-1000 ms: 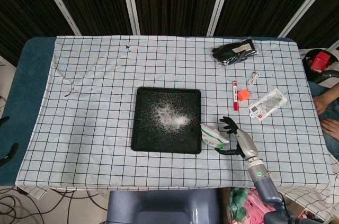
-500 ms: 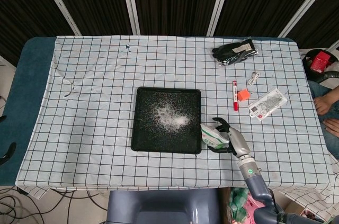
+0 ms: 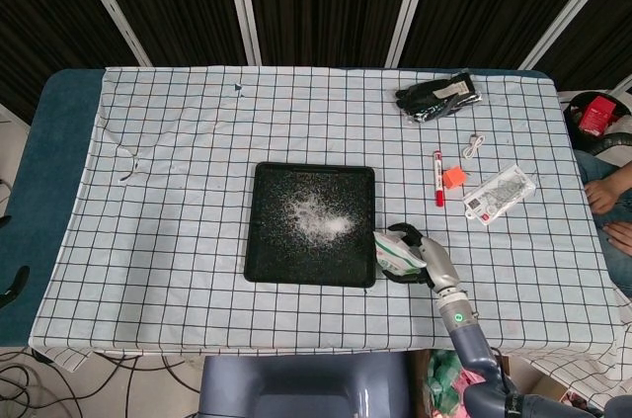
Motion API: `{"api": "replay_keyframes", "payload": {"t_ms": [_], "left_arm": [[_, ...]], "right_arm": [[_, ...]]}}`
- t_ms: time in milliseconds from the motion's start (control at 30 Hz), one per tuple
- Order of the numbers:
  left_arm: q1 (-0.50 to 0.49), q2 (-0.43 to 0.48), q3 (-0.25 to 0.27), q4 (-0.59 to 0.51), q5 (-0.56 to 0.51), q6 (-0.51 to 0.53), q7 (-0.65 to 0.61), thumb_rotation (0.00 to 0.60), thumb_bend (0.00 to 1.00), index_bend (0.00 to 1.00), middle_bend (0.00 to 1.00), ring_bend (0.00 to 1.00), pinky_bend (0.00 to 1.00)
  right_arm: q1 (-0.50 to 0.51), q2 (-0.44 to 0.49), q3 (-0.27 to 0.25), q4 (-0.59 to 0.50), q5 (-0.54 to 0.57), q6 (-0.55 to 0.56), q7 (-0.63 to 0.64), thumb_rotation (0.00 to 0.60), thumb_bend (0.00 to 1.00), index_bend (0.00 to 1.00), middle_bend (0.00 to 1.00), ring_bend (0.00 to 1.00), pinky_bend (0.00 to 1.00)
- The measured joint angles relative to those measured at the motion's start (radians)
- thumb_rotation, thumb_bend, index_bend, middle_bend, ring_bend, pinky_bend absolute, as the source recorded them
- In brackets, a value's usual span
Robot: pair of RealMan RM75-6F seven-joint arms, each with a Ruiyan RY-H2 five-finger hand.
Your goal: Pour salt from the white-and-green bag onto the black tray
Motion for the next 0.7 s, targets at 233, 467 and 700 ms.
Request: {"api": "replay_keyframes", "payload": {"t_ms": [233, 467, 700], "left_arm": [[0.003, 0.004, 0.001, -0.001, 0.005, 0.001, 0.004, 0.6, 0.3, 0.17, 0.09, 0.02, 0.13], [0.006, 0.006, -0.002, -0.002, 0.004, 0.0, 0.005, 0.6, 0.3, 0.17, 0.09, 0.03, 0.14], [0.007, 0.005, -0.004, -0.003, 0.004, -0.001, 0.011, 0.6, 0.3, 0.17, 0.09, 0.03, 0.14]], "right_arm": [[0.007, -0.015, 0.003, 0.022, 0.002, -0.004, -0.011, 0.6, 0.35, 0.41, 0.36, 0.46, 0.36], [0.015, -0.019, 0.006, 0.041, -0.008, -0.005, -0.002, 0.6, 0.43, 0.49, 0.43, 0.54, 0.41], [0.024, -0.011, 0.017, 0.056, -0.031, 0.009, 0.028, 0.6, 0.45, 0.51, 0.45, 0.56, 0.43]]}}
